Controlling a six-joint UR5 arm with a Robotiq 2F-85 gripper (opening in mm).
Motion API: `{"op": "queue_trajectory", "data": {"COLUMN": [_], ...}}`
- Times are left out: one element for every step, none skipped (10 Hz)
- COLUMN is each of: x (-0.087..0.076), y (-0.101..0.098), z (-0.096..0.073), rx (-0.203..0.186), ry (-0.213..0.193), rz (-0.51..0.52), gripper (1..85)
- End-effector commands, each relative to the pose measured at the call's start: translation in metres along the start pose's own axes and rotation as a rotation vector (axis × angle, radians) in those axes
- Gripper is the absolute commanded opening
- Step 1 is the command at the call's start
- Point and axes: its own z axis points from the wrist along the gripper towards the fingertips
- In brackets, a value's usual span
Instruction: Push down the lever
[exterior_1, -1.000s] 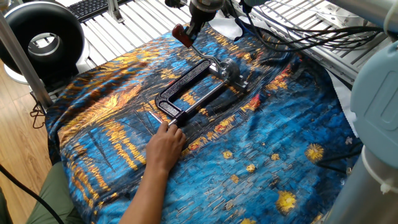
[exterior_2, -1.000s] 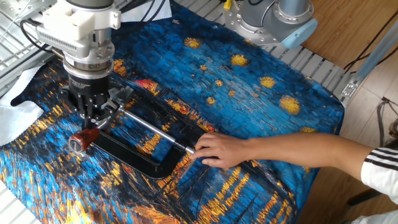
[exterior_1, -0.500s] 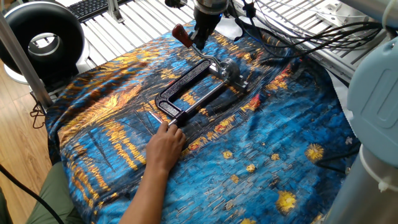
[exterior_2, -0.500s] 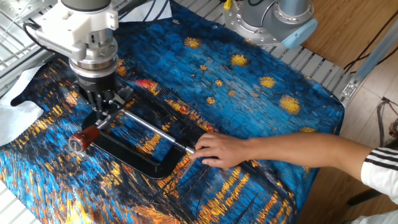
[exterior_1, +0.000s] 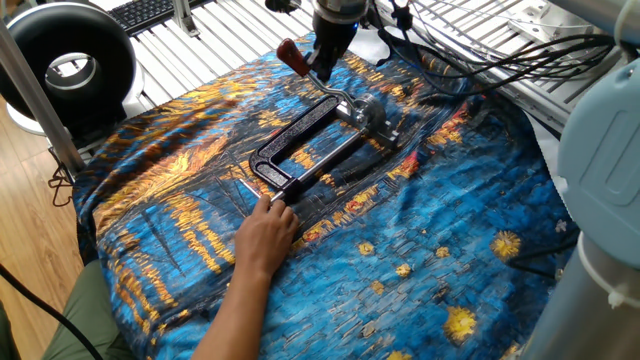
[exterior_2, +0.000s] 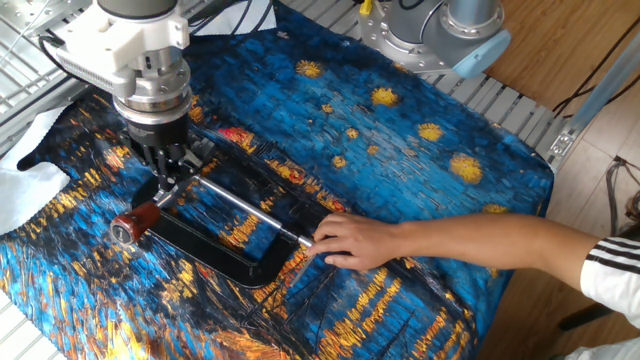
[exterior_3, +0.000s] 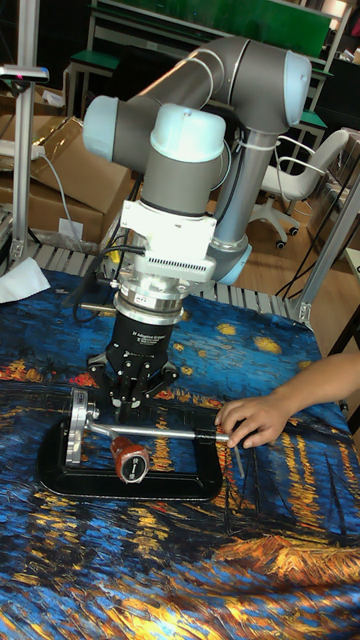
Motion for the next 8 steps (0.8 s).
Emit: {"op": "queue_trajectory", "data": {"x": [-0.019, -0.027, -0.035, -0.038, -0.039, -0.038, -0.039, -0.040], "y": [0.006, 0.004, 0.003, 0.003, 0.002, -0.001, -0.003, -0.004], "z": [0.013, 0.021, 0.029, 0.034, 0.035, 0.036, 0.038, 0.041], "rx": [-0.019, -0.003, -0.002, -0.004, 0.003, 0.006, 0.007, 0.009], "ry": [-0.022, -0.026, -0.034, -0.034, -0.036, -0.037, -0.040, -0.042], "rz": [-0.006, -0.019, -0.024, -0.029, -0.036, -0.042, -0.043, -0.044], "gripper": [1.0, 1.0, 1.0, 1.0, 1.0, 1.0, 1.0, 1.0]}}
